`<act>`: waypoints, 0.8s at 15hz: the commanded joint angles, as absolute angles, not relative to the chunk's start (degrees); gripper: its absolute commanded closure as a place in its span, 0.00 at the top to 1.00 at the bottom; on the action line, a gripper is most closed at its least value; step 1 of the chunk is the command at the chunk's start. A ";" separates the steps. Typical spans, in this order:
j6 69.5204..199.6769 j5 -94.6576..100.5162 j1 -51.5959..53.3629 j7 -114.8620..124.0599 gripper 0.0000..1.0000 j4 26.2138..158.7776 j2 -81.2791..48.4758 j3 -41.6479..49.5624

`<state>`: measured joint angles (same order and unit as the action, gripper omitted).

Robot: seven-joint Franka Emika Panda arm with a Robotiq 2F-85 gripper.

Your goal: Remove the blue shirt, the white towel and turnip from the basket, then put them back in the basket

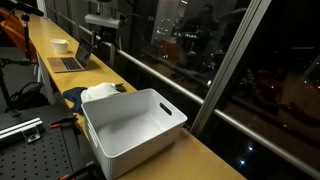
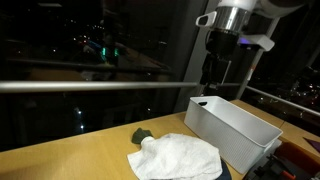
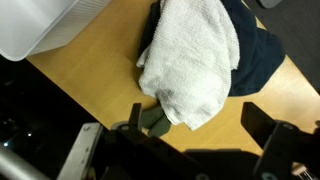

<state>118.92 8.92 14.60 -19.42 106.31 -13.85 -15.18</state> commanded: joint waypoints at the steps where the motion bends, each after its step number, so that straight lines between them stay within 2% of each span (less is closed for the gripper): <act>1: 123.16 16.33 16.79 -14.11 1.00 105.77 -20.57 -13.95; 6: 126.85 21.81 18.59 -7.98 1.00 101.73 -31.53 -11.01; 12: 124.09 18.88 17.20 -8.87 1.00 94.79 -42.15 -8.41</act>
<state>126.39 20.11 17.36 -8.81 100.07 -37.69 -9.22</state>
